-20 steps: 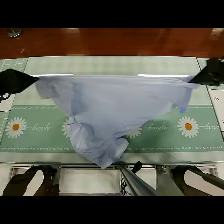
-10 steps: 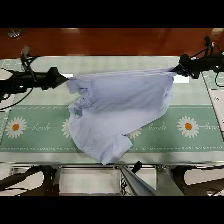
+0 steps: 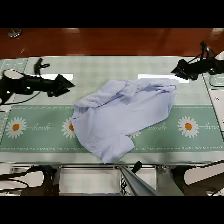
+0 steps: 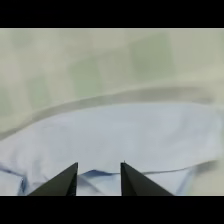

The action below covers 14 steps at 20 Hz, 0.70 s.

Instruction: Fold the shirts.

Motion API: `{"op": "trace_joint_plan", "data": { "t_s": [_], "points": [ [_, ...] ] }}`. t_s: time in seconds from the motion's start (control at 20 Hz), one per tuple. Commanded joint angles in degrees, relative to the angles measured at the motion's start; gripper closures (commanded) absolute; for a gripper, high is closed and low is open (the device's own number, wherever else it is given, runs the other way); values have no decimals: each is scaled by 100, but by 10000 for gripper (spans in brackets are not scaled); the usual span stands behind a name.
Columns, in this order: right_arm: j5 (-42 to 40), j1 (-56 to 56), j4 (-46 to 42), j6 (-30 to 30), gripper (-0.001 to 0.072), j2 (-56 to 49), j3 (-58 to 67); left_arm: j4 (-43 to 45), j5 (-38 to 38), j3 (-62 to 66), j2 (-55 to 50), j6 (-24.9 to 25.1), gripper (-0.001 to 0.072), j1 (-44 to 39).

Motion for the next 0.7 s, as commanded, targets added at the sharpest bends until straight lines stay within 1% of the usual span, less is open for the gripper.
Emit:
{"op": "trace_joint_plan", "data": {
  "t_s": [0.0,0.05,0.1,0.15,0.25,0.3,0.45,0.5,0.65],
  "points": [
    [841,-199,-391,-376,349,417,450,-55,-2140,525,63,-240,227,592],
    [988,-273,-748,-376,349,632,485,24,-2356,522,225,-251,227,721],
    [1169,-337,-1097,-374,349,820,485,289,-2461,496,446,-313,228,791],
    [1346,-426,-1279,-339,349,949,483,699,-2479,437,708,-474,228,800],
    [1775,-581,-1421,-328,349,1099,483,1338,-2476,151,1246,-688,227,750],
    [1982,-656,-1421,-328,348,1117,483,1451,-2476,-94,1499,-686,220,723],
    [2332,-817,-1410,-330,333,1119,275,1484,-2409,-1294,2269,-682,204,667],
    [2391,-817,-1408,-332,333,1117,127,1467,-2389,-1757,2498,-682,167,638],
    [2402,-800,-1224,-415,333,1119,-308,1357,-2190,-3176,3180,-680,166,455]
  ]
}}
